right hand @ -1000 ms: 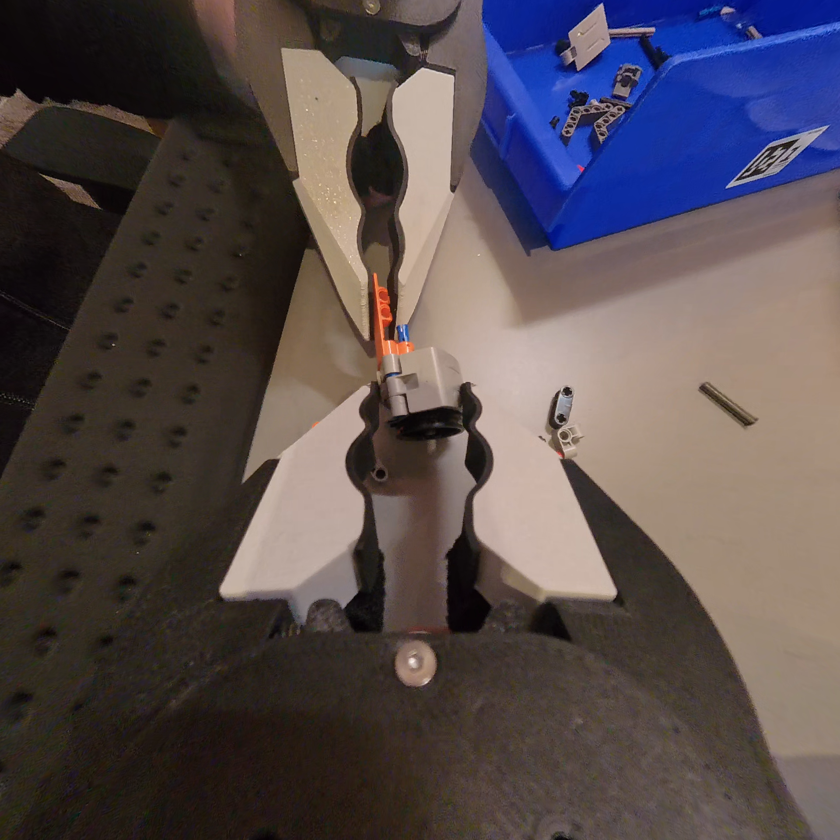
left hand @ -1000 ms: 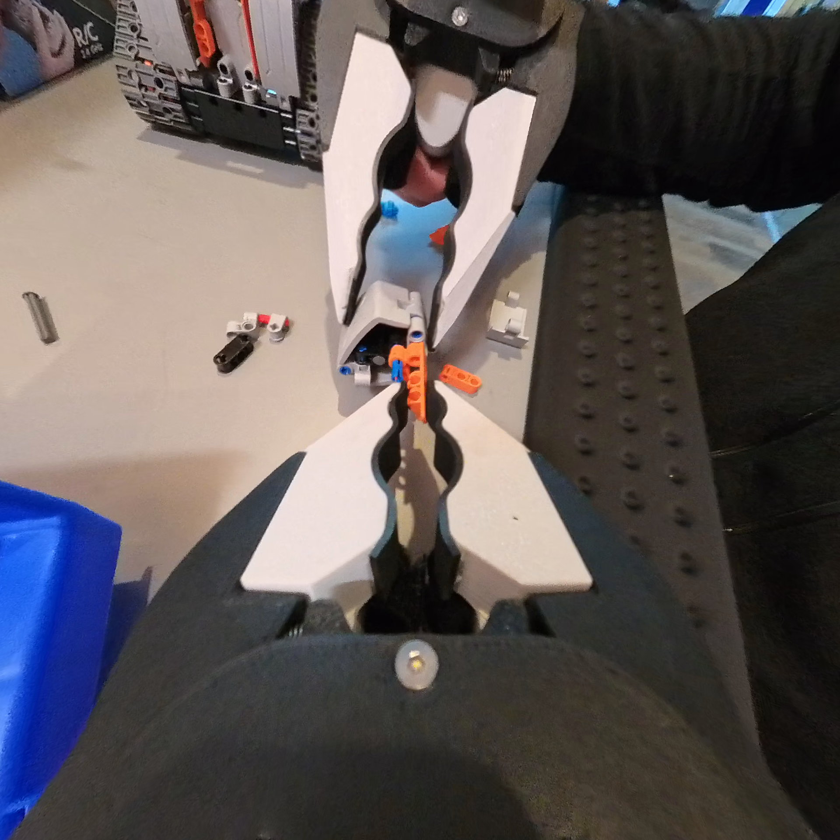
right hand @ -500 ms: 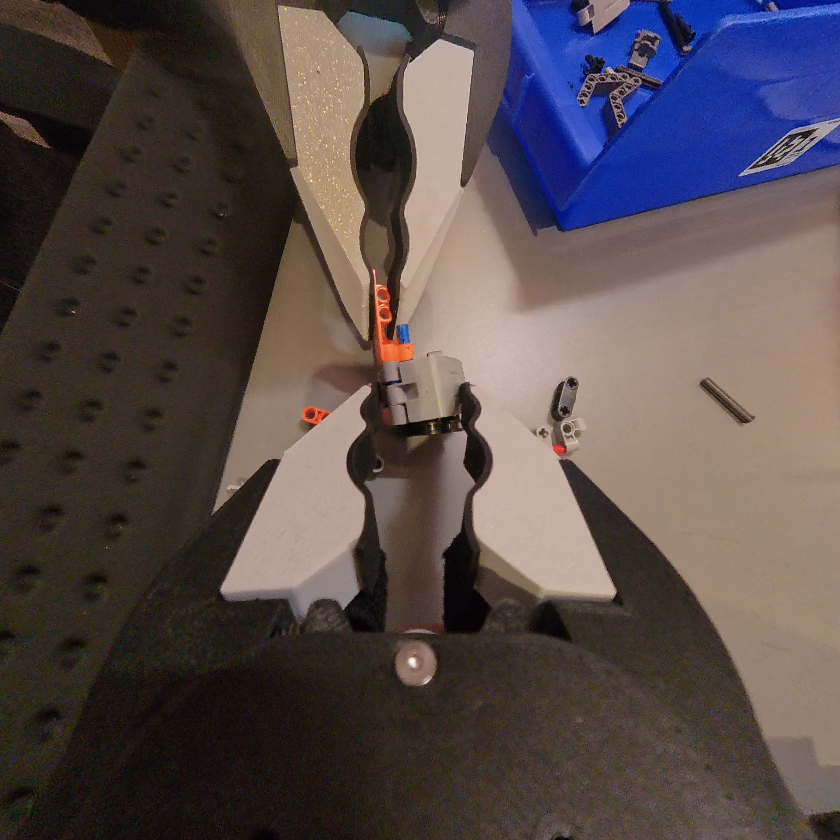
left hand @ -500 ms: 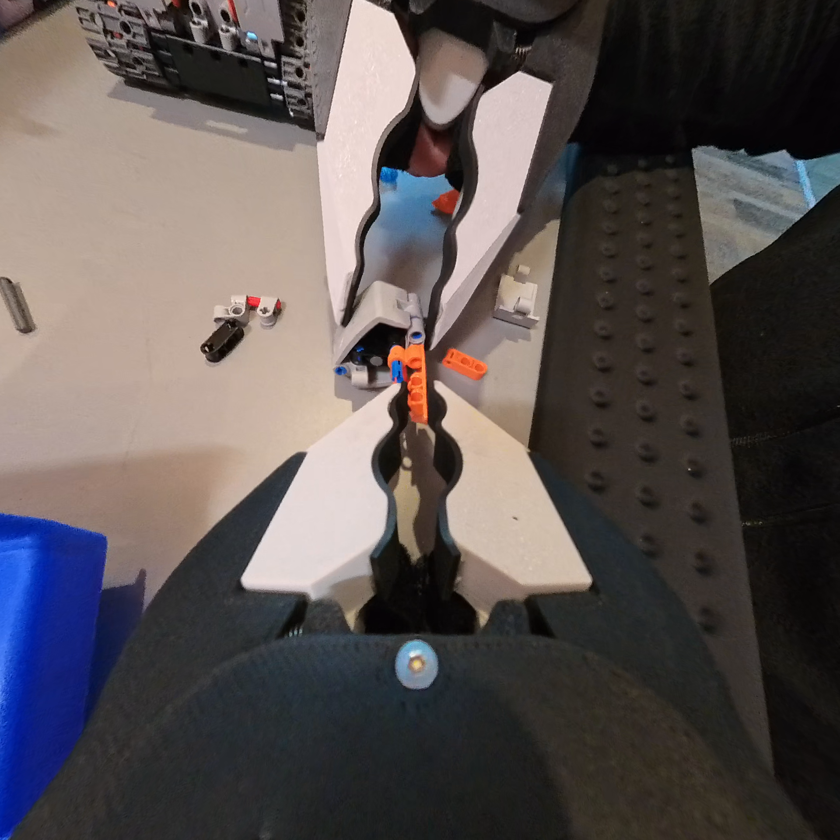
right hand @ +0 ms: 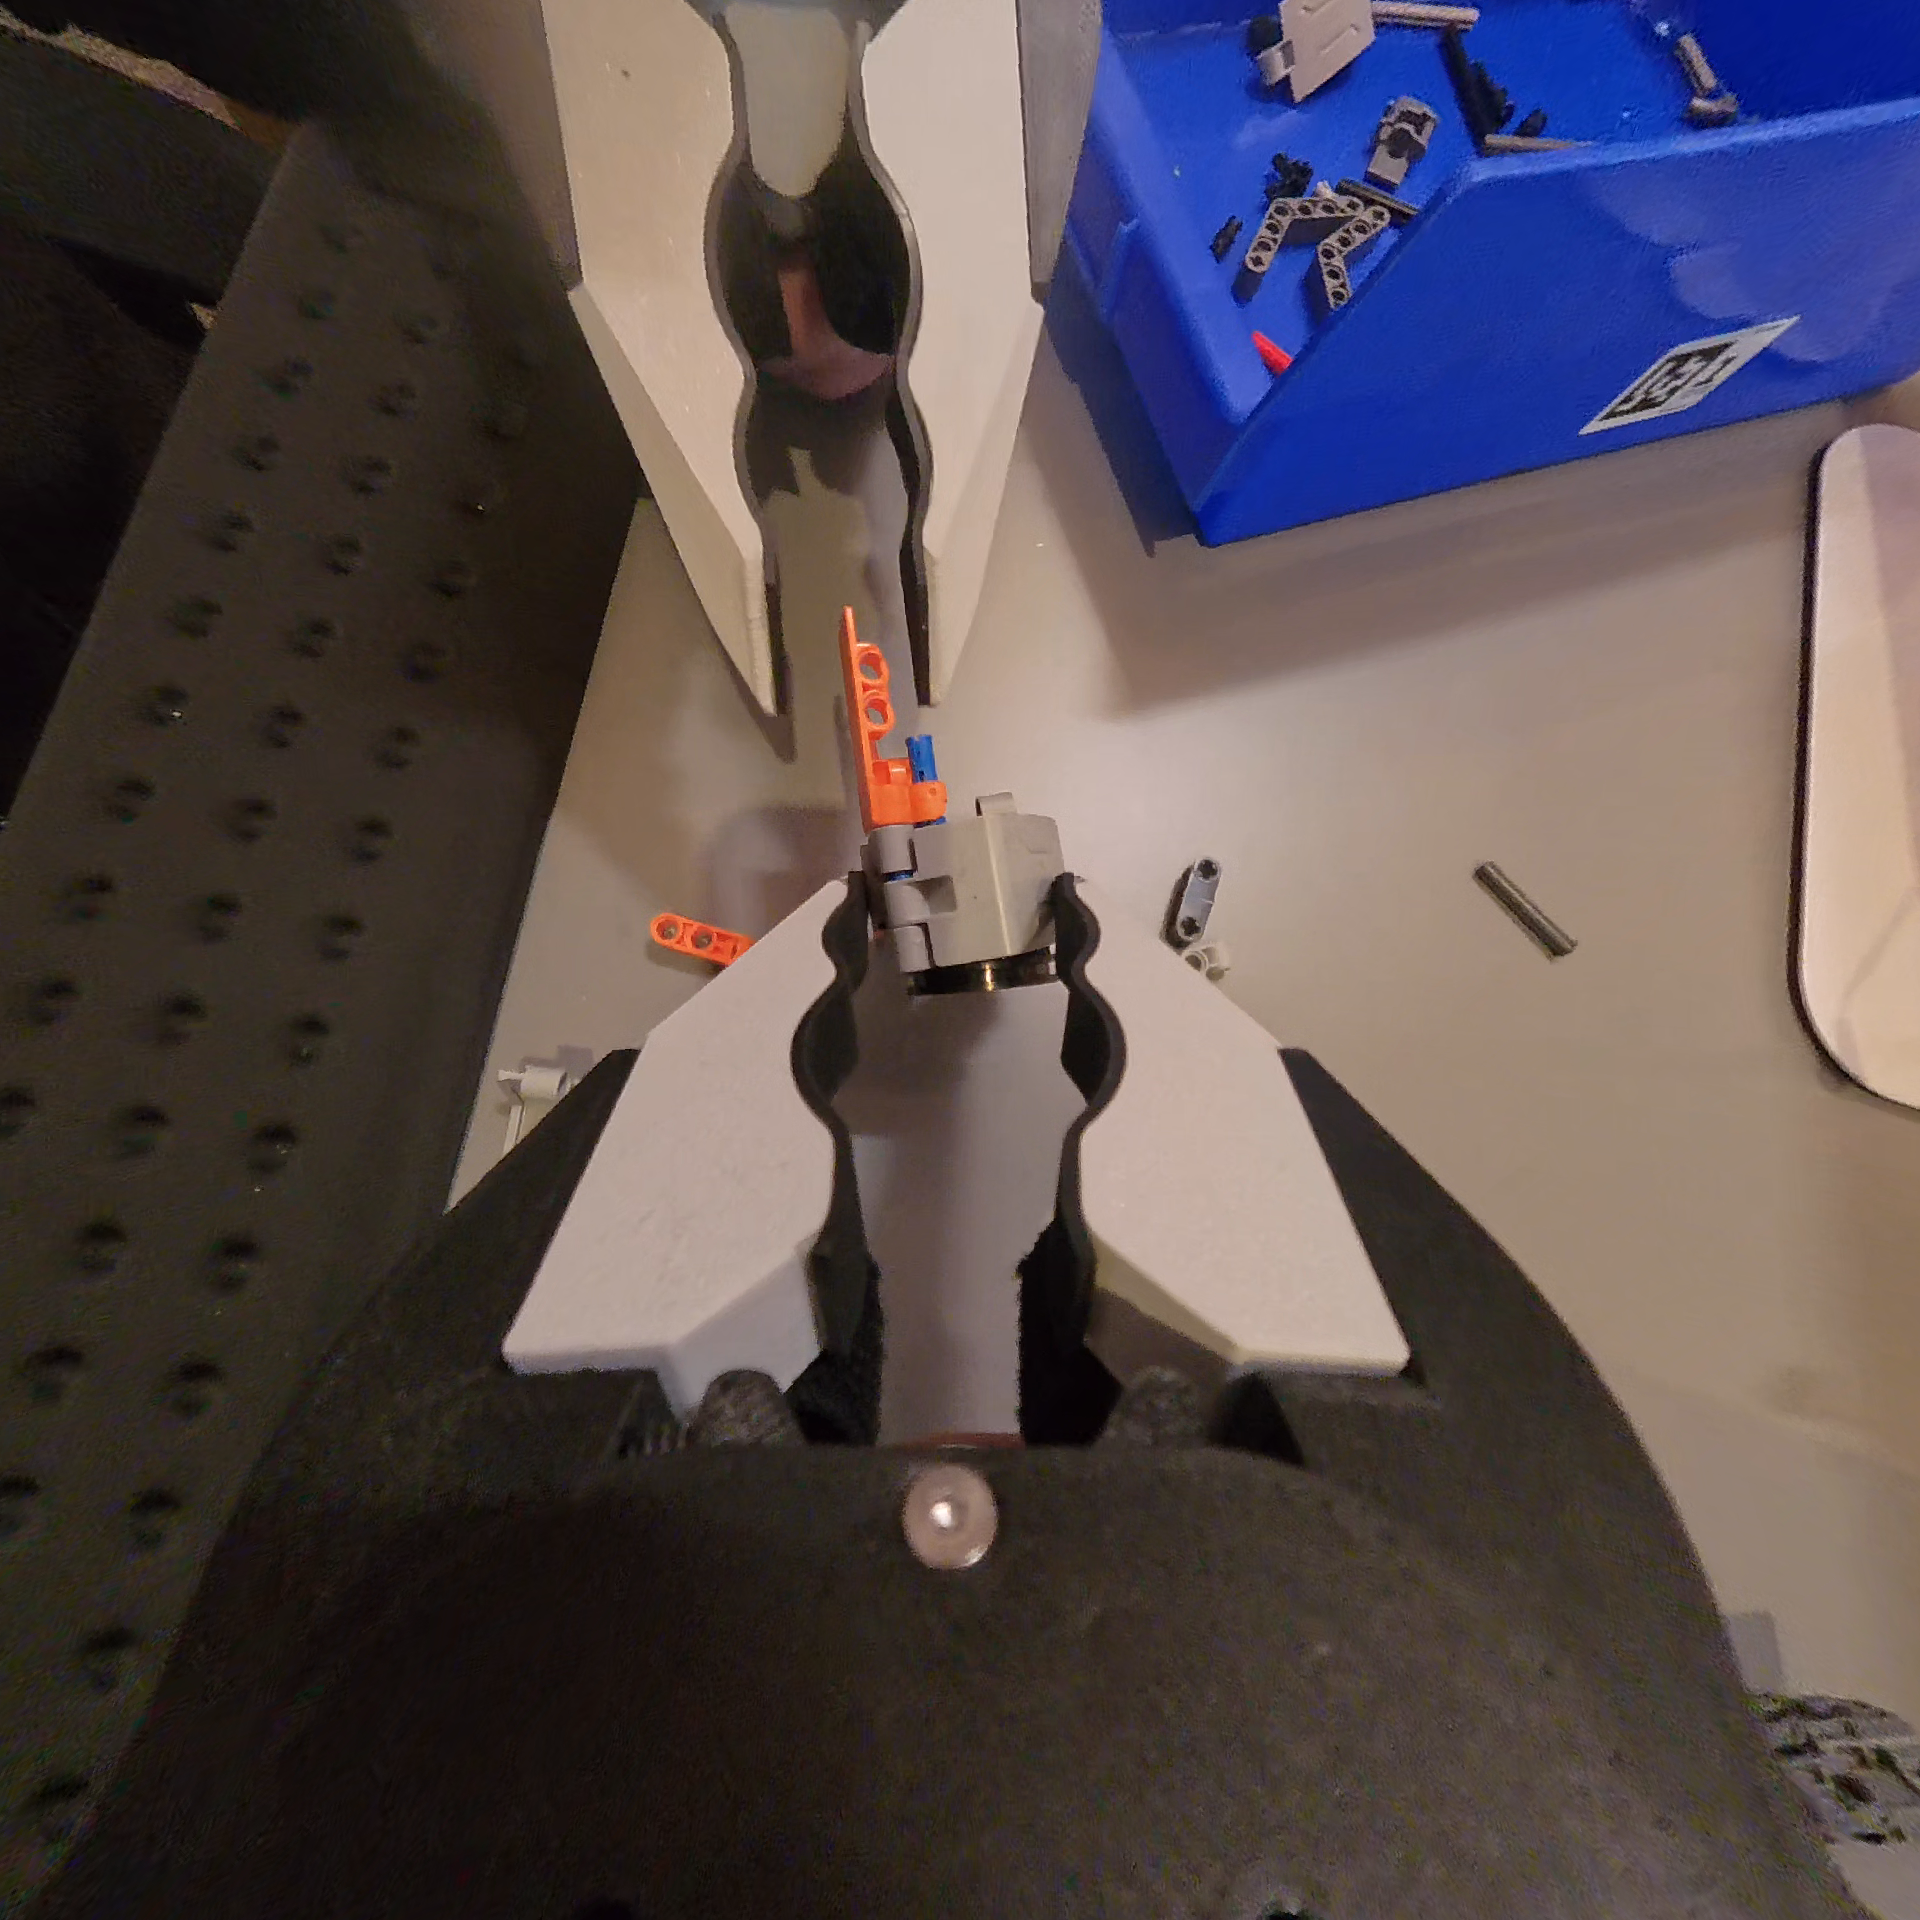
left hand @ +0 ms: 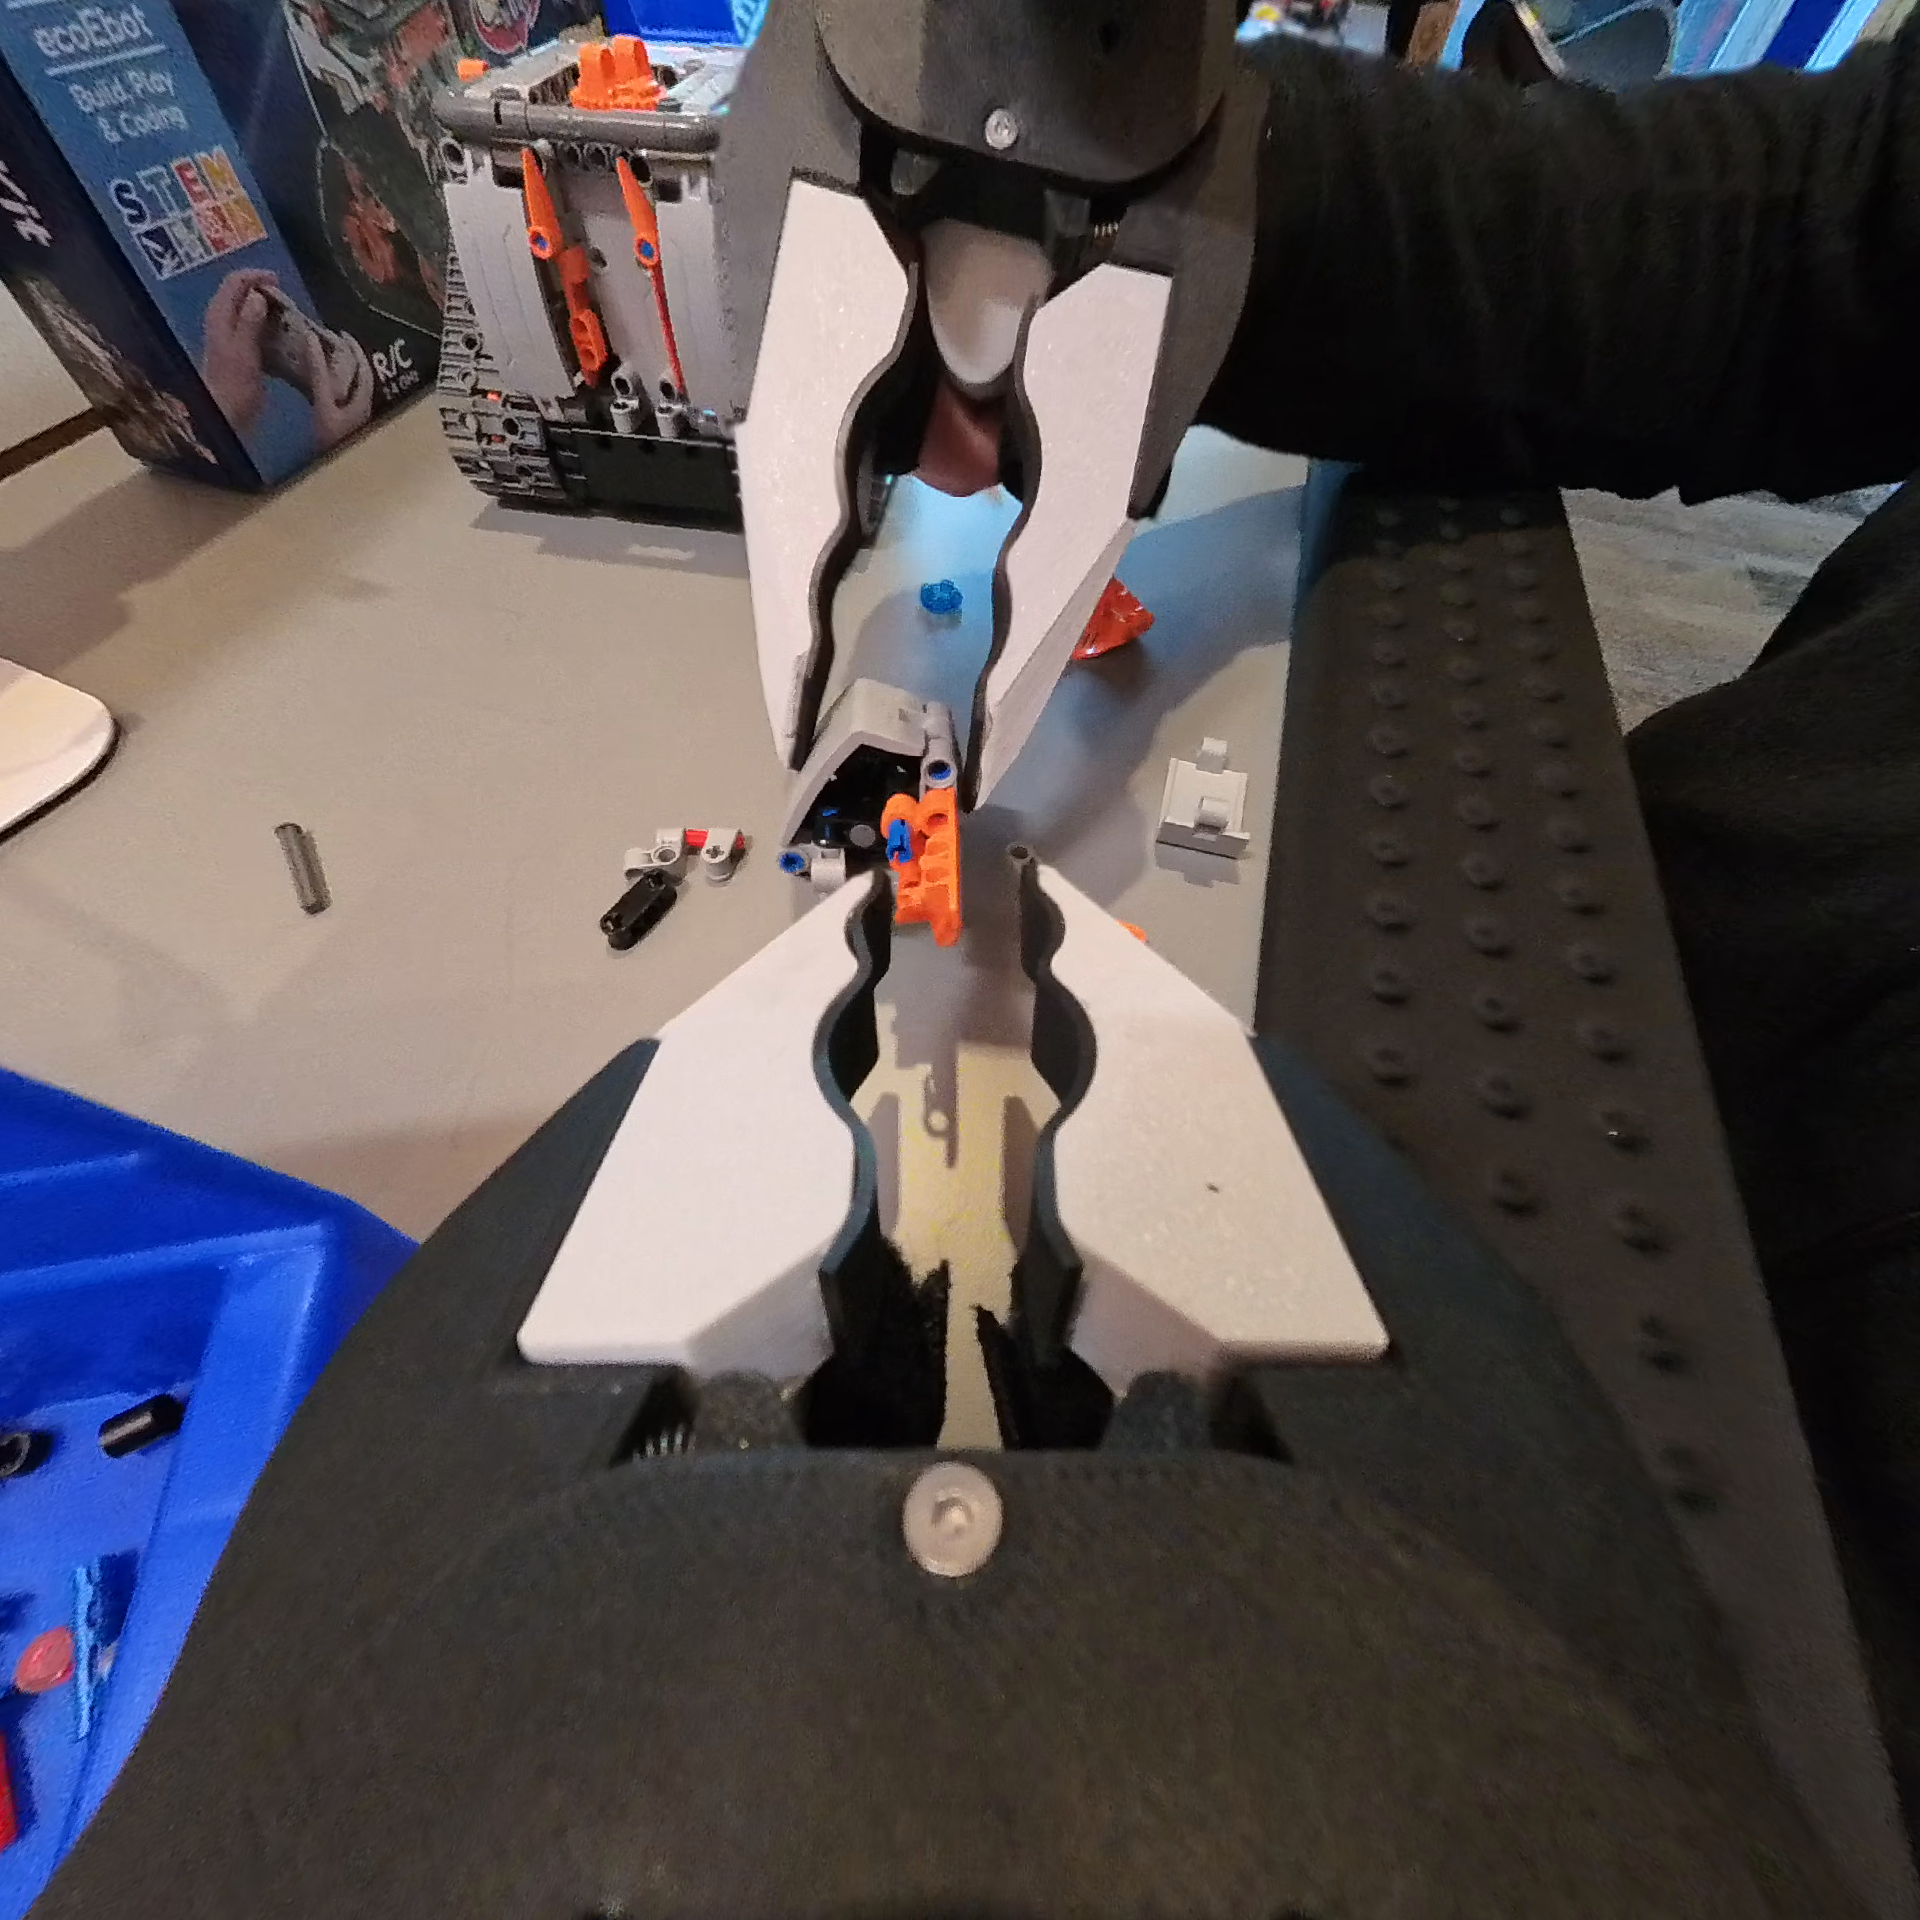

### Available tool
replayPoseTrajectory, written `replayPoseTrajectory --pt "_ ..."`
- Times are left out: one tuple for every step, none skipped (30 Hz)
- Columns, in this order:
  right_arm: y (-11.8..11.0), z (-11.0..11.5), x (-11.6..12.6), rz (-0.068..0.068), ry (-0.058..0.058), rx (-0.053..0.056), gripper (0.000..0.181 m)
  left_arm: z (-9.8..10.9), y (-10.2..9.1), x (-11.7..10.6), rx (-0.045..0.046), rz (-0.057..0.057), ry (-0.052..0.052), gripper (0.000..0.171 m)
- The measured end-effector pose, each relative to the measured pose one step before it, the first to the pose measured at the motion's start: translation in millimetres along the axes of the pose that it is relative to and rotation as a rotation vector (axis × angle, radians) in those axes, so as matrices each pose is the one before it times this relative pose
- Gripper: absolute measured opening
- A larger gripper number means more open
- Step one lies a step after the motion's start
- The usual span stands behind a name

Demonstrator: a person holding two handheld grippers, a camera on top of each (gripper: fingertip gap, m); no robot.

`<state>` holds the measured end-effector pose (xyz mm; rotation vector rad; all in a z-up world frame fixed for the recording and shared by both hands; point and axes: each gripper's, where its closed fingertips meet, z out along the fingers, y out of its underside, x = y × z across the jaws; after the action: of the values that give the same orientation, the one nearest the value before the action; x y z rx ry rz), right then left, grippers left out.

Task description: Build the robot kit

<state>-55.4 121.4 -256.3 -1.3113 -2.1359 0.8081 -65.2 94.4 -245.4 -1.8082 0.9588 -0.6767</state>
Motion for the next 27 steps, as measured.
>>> replayPoseTrajectory --pt "-1.32 0.47 -0.82 -0.005 -0.0146 -0.0061 0.033 0.32 -0.66 -0.52 0.00312 0.0088 -0.0078 0.022" --pt "-1.76 0.51 0.28 -0.0076 -0.0074 -0.0049 0.033 0.03 -1.81 0.82 0.00692 0.0128 -0.0021 0.02" --pt "-1.5 0.47 1.52 -0.0052 -0.0015 -0.0051 0.033 0.45 -1.2 1.42 0.00347 0.0096 0.0042 0.02" --pt "0.19 0.86 1.42 -0.0052 -0.0042 -0.0147 0.034 0.31 -0.5 -0.64 0.0014 0.0041 -0.0057 0.02" --pt "-0.12 0.46 0.96 -0.0065 -0.0068 -0.0089 0.033 -0.12 -0.81 -0.87 0.00382 0.0003 -0.0049 0.018" --pt "-0.89 0.21 0.7 -0.0033 -0.0096 -0.0015 0.033 -0.7 -1.39 -1.81 0.00834 -0.0035 -0.0096 0.015" --pt "-1.18 0.04 0.61 0.0009 -0.0102 0.0017 0.033 -0.99 -1.64 -2.1 0.01055 -0.0054 -0.0096 0.013" --pt "-1.48 -0.47 0.68 -0.0017 -0.0077 0.0045 0.033 -1.07 -1.82 -1.48 0.01217 -0.0034 -0.0064 0.009" --pt "-1.9 -1.08 0.97 -0.0026 -0.002 0.0084 0.033 -1.09 -1.33 -2.39 0.00873 -0.0024 -0.0116 0.006" --pt "-1.93 -1.37 1.24 0.0023 0.0014 0.0114 0.033 -1.13 -1.44 -2.28 0.0088 -0.0027 -0.0098 0.005" --pt "-1.25 -1.36 0.58 0.003 0.0019 0.0102 0.033 -0.5 -1.44 -0.37 0.01034 -0.0078 0.0029 0.005" --pt "0.0 -1.08 -0.24 0.0 0.0011 0.0047 0.033 0.45 -0.15 0.49 0.00162 -0.0078 0.0086 0.005" --pt "0.85 -0.55 -0.25 -0.0017 0.0038 0.0001 0.033 1.01 1.01 0.22 -0.00539 -0.0016 0.0033 0.005" --pt "1.25 0.03 -0.03 -0.0019 0.0049 -0.0017 0.033 1.13 1.26 0.02 -0.00789 0.0046 -0.0017 0.005" --pt "1.05 0.34 -0.41 -0.0001 0.0016 -0.0008 0.033 0.83 0.46 0.61 -0.00367 0.0096 -0.0012 0.005" --pt "1.08 0.68 -0.4 -0.0012 0.0016 -0.0002 0.033 0.58 1.17 0.83 -0.00744 0.0062 0.0006 0.005" --pt "1.15 0.82 0.2 -0.0017 0.0045 -0.0007 0.033 0.81 2.5 -0.33 -0.01443 -0.0027 -0.0028 0.005" --pt "1.02 0.84 0.27 0.002 0.002 0.0001 0.033 0.78 1.85 -0.43 -0.0087 -0.0061 -0.0001 0.005" --pt "0.33 0.63 0.06 0.0017 -0.0008 0.0051 0.033 -0.07 0.32 0.07 -0.00074 -0.0033 0.0028 0.005" --pt "-1.09 0.14 0.37 -0.0015 0.0027 0.0131 0.033 -1.07 -1.41 -0.32 0.00772 0.0034 -0.0034 0.004" --pt "-0.93 -0.32 0.21 0.0018 -0.0004 0.0101 0.033 -0.65 -1.0 -0.15 0.00633 0.0015 -0.0015 0.004" --pt "0.37 -0.24 0.01 0.0029 -0.0023 -0.0011 0.033 0.58 1.6 -0.25 -0.00672 -0.0081 0.0017 0.005" --pt "0.92 -0.25 0.4 -0.0015 0.0023 -0.0055 0.033 1.28 2.83 -0.81 -0.01459 -0.009 -0.0013 0.005" --pt "0.27 0.02 0.44 -0.0004 0.0039 -0.0024 0.033 0.34 0.73 -1.02 -0.0039 0.0013 -0.0065 0.005" --pt "0.82 0.64 -0.28 0.0029 -0.0013 -0.0062 0.033 -0.03 -0.59 0.06 0.00349 0.0028 -0.0015 0.005" --pt "1.7 0.98 -0.15 -0.0008 0.0023 -0.013 0.033 0.39 1.27 -0.51 -0.00606 -0.0029 -0.0029 0.005" --pt "2.38 0.98 1.31 -0.0082 0.0137 -0.0168 0.033 0.51 2.03 -1.5 -0.01161 -0.0026 -0.0088 0.006"
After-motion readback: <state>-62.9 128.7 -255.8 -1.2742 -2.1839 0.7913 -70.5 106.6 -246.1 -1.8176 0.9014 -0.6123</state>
